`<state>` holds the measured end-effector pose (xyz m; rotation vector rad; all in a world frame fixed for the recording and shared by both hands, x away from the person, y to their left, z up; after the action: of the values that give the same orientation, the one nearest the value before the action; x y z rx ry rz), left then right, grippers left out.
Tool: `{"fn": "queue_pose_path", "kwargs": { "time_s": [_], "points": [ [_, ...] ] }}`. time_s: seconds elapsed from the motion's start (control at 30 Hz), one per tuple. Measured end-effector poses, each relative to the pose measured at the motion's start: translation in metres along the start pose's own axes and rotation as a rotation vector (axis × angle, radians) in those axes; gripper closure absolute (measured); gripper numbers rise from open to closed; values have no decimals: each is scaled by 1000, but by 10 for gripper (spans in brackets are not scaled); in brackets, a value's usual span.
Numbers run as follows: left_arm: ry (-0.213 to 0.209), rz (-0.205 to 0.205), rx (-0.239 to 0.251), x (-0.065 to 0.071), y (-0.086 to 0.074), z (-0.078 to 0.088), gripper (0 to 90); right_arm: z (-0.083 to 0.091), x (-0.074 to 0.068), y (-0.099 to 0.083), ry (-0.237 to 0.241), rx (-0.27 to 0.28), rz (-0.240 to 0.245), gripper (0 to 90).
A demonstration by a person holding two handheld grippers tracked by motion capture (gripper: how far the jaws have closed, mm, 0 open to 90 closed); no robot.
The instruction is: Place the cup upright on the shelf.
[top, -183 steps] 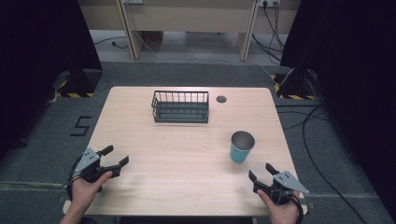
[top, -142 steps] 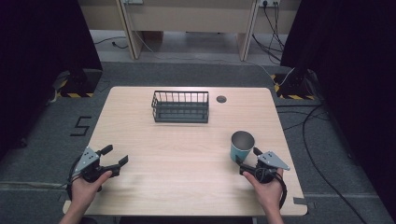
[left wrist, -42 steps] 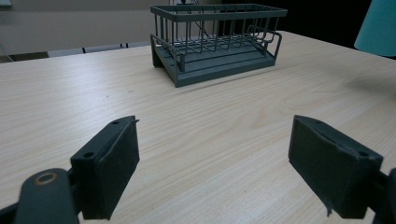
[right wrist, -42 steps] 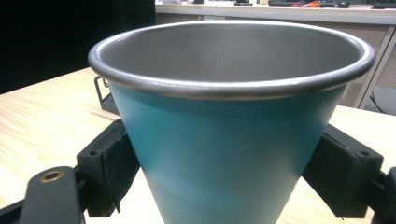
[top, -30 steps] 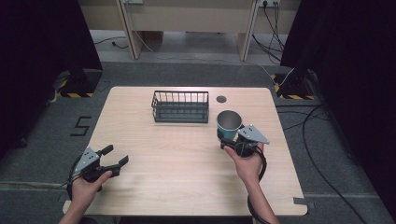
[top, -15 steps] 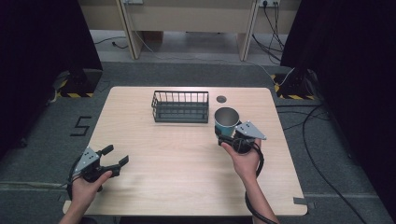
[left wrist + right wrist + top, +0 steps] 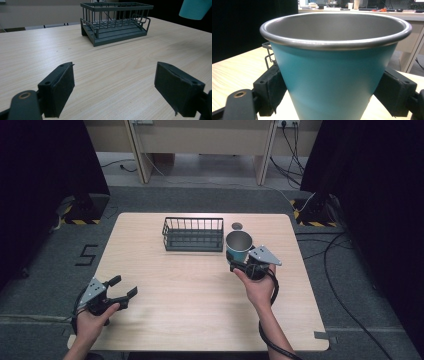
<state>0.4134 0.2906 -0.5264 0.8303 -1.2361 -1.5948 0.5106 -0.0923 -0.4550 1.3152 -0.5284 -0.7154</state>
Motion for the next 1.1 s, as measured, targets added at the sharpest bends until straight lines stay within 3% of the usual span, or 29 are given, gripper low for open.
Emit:
{"fn": "queue_pose_path", "kwargs": {
  "time_s": [0.63,0.8,1.1],
  "points": [
    [-11,-13,0,4,0,-4,160,-17,-2,25,8,52,-1,186],
    [-10,-18,1,5,1,-2,160,-29,-5,25,19,43,-14,186],
    [-15,-12,1,4,0,-2,160,-49,-13,31,37,30,2,186]
  ]
}}
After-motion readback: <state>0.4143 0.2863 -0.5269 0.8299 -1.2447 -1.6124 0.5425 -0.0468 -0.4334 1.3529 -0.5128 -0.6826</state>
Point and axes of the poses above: each handheld gripper's, and its own axes: z roughly backward along the jaws, y roughly out of its top, x roughly to its right, the point moved 9 cm from there along -z, roughly forward along the jaws, and after that the axes turned 12 degrees about y, right-handed, at the moved point
